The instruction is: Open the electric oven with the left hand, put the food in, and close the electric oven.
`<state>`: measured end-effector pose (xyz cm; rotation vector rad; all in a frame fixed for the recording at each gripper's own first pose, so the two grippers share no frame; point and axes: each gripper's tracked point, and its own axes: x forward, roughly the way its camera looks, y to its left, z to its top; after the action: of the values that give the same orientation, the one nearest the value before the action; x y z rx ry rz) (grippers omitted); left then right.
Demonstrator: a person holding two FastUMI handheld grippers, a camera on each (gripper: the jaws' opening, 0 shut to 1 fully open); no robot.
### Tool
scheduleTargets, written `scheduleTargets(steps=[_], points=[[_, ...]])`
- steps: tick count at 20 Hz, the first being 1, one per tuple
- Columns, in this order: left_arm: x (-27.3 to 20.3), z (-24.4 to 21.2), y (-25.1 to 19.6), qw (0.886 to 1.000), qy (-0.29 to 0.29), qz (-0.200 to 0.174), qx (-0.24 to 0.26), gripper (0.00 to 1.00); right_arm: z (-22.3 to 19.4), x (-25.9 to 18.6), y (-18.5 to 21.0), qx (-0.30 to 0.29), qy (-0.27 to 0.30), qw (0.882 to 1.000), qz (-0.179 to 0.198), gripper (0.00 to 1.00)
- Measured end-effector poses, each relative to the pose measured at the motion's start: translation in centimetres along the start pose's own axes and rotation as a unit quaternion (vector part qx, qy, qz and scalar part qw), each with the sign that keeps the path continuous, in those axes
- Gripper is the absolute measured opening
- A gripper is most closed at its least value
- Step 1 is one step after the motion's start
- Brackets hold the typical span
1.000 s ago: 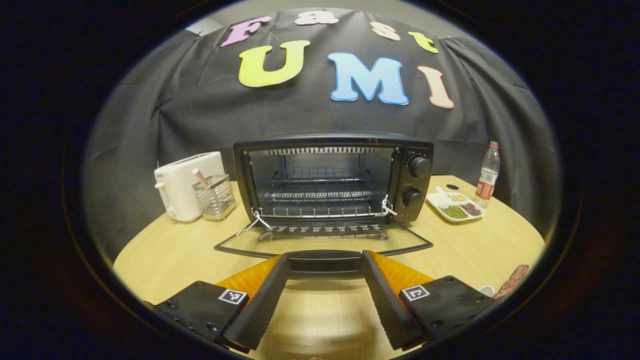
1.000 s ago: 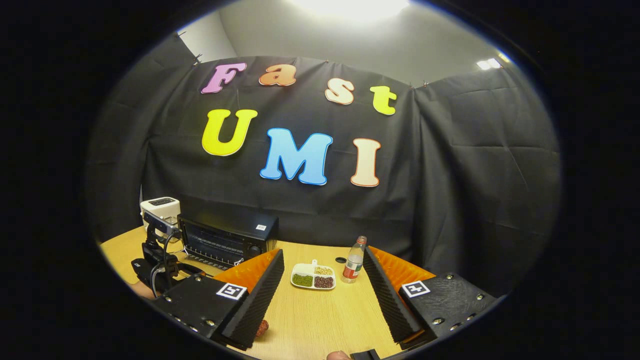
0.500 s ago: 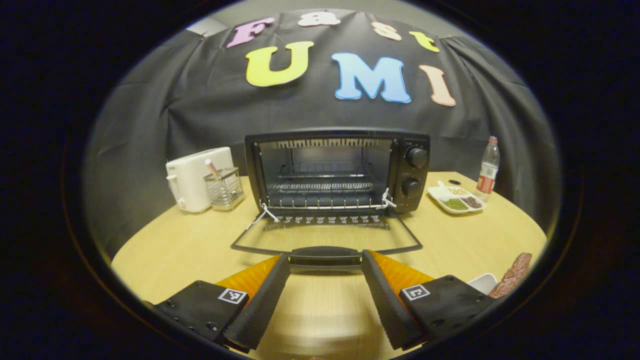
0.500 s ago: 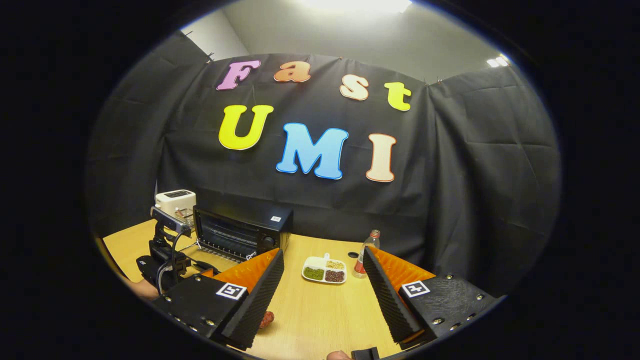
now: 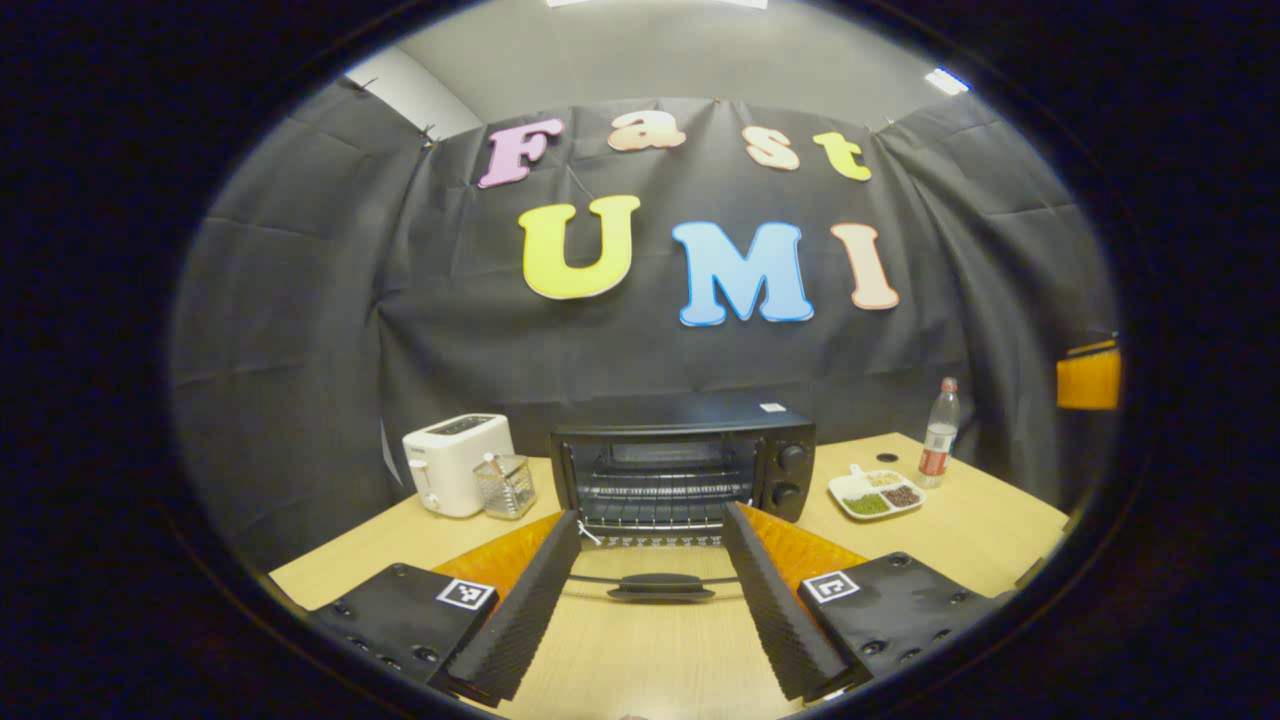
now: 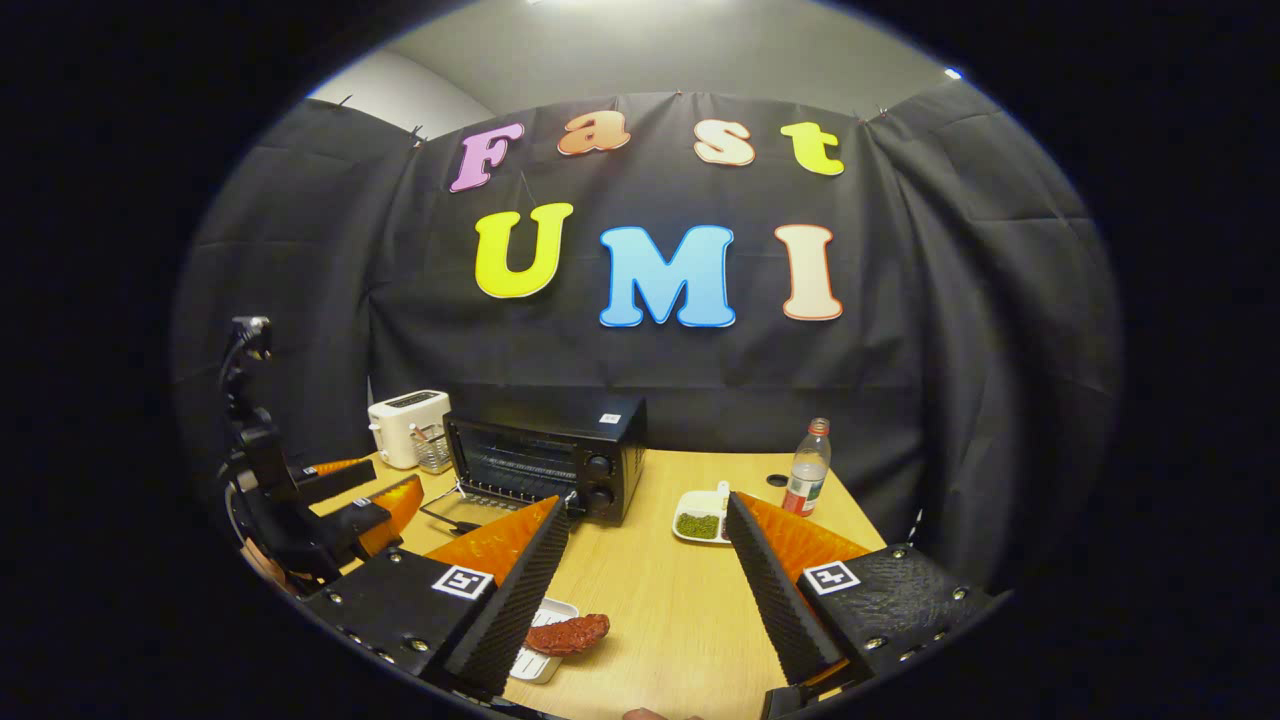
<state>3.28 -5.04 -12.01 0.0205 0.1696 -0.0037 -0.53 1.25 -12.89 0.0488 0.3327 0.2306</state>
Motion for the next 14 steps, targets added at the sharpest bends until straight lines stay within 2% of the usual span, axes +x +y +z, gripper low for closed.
scheduleTargets(steps=[1,2,5,6,8,9,10,11,12,14], points=[[-1.0,1.4,0.4,1.000,-0.012,0.005,-0.001,1.00,-0.5,0.2,0.2,0.005,0.006,1.000,0.008,0.97],[-2.1,2.8,0.7,1.000,-0.023,0.010,-0.001,0.96,-1.0,0.5,0.6,0.011,0.014,1.000,0.016,0.97],[-5.0,6.1,1.2,0.999,-0.049,0.017,-0.004,0.96,-2.9,1.4,1.2,0.036,0.043,0.998,0.036,0.97],[-5.7,6.6,1.5,0.998,-0.054,0.018,-0.007,1.00,-3.5,1.6,1.3,0.045,0.051,0.997,0.039,0.97],[-6.7,7.5,2.2,0.998,-0.057,0.024,-0.012,1.00,-5.1,2.2,1.6,0.066,0.076,0.994,0.044,0.97],[-7.1,7.7,2.6,0.998,-0.060,0.027,-0.015,0.96,-6.0,2.3,1.6,0.076,0.091,0.992,0.045,0.98],[-7.4,7.9,3.0,0.998,-0.061,0.030,-0.018,1.00,-7.0,2.6,1.9,0.088,0.108,0.989,0.049,0.99],[-7.7,7.8,3.2,0.997,-0.062,0.032,-0.017,1.00,-7.9,2.7,2.2,0.099,0.122,0.986,0.052,0.98],[-7.8,7.6,3.6,0.997,-0.060,0.036,-0.013,0.96,-8.8,2.9,2.4,0.111,0.137,0.983,0.056,0.98],[-8.0,7.5,4.3,0.997,-0.060,0.041,-0.008,0.96,-10.2,3.3,2.8,0.133,0.161,0.976,0.058,0.99]])
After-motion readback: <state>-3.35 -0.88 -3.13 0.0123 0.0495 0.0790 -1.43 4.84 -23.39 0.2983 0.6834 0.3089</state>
